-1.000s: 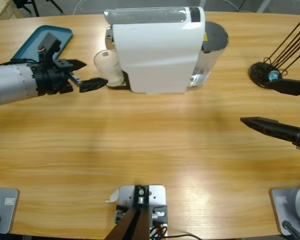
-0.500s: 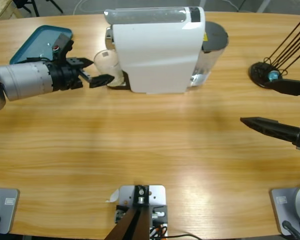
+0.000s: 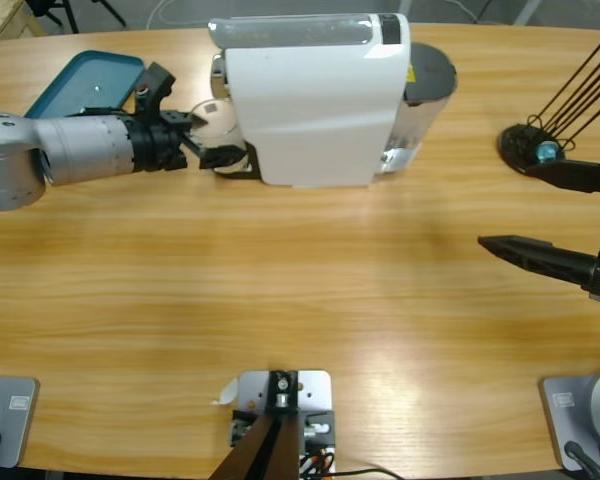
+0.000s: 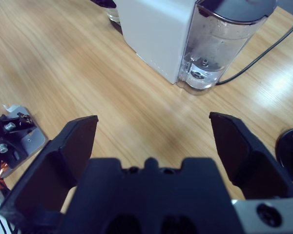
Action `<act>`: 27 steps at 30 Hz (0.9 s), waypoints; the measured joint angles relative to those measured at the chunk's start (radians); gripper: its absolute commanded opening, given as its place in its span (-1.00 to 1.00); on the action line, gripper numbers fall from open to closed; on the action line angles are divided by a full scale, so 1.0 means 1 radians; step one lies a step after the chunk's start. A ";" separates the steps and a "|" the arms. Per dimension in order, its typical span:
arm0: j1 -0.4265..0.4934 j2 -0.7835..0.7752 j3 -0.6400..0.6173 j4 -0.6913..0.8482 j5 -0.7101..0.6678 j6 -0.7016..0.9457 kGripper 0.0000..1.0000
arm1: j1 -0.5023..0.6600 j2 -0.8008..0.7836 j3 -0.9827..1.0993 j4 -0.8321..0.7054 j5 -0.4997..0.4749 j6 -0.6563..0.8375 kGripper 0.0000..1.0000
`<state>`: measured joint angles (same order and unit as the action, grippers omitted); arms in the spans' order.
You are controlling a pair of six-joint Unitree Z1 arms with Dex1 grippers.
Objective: Pour coffee
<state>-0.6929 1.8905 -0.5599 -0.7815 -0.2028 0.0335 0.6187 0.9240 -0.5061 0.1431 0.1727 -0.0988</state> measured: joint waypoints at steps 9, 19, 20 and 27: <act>0.011 0.020 -0.022 0.000 -0.001 0.000 -0.53 | 0.000 0.024 0.000 0.000 0.000 0.001 1.00; 0.017 0.020 -0.023 -0.003 -0.020 0.000 -0.72 | 0.000 0.032 0.000 0.000 0.000 0.003 1.00; 0.017 0.020 -0.018 -0.005 -0.021 0.000 -0.72 | 0.000 0.032 0.000 0.000 0.000 0.003 1.00; 0.058 -0.045 0.087 -0.030 0.024 0.000 -0.72 | 0.000 0.034 0.000 0.000 0.000 0.003 1.00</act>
<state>-0.6350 1.8457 -0.4730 -0.8117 -0.1783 0.0332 0.6187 0.9576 -0.5061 0.1430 0.1727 -0.0961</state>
